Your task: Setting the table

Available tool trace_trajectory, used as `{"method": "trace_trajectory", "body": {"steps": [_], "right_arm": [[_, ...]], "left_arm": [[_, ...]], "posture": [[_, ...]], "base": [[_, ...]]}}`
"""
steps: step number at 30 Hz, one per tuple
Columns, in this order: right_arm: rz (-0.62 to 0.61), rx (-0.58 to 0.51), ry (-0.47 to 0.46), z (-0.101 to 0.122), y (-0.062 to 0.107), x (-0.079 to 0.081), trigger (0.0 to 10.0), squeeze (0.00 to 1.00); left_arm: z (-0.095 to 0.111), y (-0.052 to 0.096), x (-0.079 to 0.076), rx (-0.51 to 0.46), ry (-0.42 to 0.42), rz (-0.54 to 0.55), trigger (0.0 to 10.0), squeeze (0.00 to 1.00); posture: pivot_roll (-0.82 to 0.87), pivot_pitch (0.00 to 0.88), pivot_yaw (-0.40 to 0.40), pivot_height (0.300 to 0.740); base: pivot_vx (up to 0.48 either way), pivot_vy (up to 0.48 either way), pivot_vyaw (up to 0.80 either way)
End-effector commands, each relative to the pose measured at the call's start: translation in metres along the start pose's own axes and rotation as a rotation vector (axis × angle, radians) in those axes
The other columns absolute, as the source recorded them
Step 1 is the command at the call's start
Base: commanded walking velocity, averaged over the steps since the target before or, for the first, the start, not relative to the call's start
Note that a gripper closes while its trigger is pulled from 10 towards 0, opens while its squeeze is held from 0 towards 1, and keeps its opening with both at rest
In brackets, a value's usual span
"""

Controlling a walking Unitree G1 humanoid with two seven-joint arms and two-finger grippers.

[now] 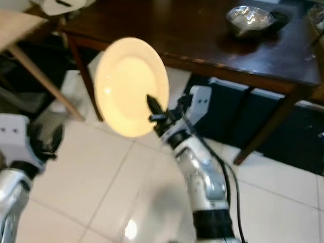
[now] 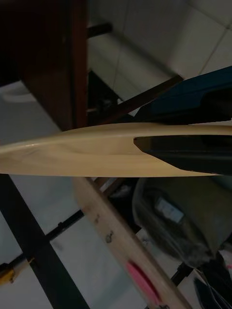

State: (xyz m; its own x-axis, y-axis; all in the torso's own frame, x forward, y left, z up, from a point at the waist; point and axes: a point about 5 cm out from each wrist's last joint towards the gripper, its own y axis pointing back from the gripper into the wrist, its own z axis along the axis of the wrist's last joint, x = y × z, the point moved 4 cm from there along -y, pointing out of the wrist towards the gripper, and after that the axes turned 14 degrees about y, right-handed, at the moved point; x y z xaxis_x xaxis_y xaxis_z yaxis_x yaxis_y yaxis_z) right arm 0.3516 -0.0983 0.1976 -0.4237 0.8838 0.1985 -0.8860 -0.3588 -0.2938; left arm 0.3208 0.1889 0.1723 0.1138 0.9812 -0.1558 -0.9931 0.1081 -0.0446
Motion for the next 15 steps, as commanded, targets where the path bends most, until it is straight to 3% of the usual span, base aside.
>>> {"method": "trace_trajectory", "body": {"steps": [1,15], "right_arm": [[0.031,-0.011,-0.009,0.0002,-0.0025,0.0107,10.0,0.0],[0.091,-0.001,0.004,-0.0027,-0.0014,0.0193,10.0,0.0]], "left_arm": [[-0.0022,0.0026,0.0067,0.009,-0.013,0.023,10.0,0.0],[-0.0024,0.0024,0.0061,0.008,-0.012,0.02,10.0,0.0]], "posture": [[-0.01,0.046,0.013,0.74],[-0.01,0.045,0.014,0.74]], "base": [[0.48,0.0,0.77],[0.48,0.0,0.76]]}}
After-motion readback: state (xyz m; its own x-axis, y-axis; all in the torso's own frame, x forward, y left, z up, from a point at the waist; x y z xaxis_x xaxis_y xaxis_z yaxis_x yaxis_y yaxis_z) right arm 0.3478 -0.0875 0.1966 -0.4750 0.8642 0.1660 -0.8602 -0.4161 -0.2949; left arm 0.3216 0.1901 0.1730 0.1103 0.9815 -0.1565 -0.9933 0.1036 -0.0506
